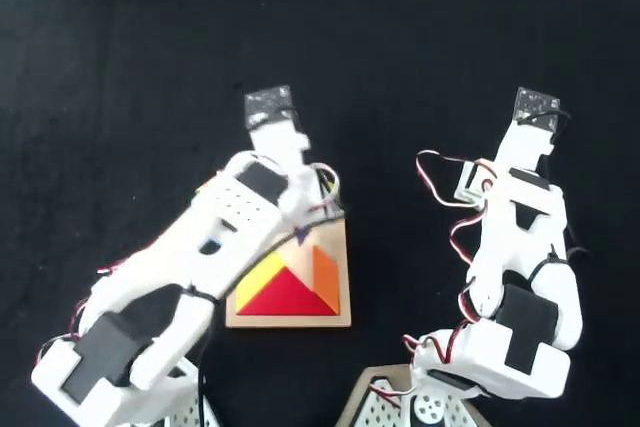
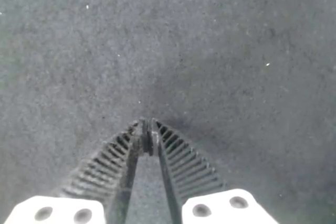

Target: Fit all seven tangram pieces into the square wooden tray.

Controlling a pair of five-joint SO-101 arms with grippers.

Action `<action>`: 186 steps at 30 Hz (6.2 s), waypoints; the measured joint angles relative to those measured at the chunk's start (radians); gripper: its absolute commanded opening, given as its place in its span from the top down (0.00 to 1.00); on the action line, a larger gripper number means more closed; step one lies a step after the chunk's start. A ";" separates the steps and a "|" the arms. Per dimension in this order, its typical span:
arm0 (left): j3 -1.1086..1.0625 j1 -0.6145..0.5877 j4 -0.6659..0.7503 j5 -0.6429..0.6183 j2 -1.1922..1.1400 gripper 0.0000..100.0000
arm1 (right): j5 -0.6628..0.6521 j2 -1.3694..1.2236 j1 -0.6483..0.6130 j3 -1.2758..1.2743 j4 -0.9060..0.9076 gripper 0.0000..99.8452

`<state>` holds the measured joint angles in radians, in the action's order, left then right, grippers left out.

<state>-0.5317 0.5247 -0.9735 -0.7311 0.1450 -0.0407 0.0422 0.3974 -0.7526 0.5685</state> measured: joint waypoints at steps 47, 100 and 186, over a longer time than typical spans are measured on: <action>-0.282 0.041 0.404 -0.669 0.000 0.86 | 0.000 -0.003 -0.020 0.000 -0.003 0.99; -0.152 -0.114 -0.095 -0.207 0.582 0.60 | -0.063 -0.003 -0.058 0.000 -0.005 0.99; -0.878 -1.016 0.258 0.672 0.833 0.77 | -0.365 -0.259 -0.951 0.397 0.730 0.99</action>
<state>-1.4093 -0.4910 -0.7158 -0.0591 0.9782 -0.4058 -0.2171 -0.5539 -0.3552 1.2988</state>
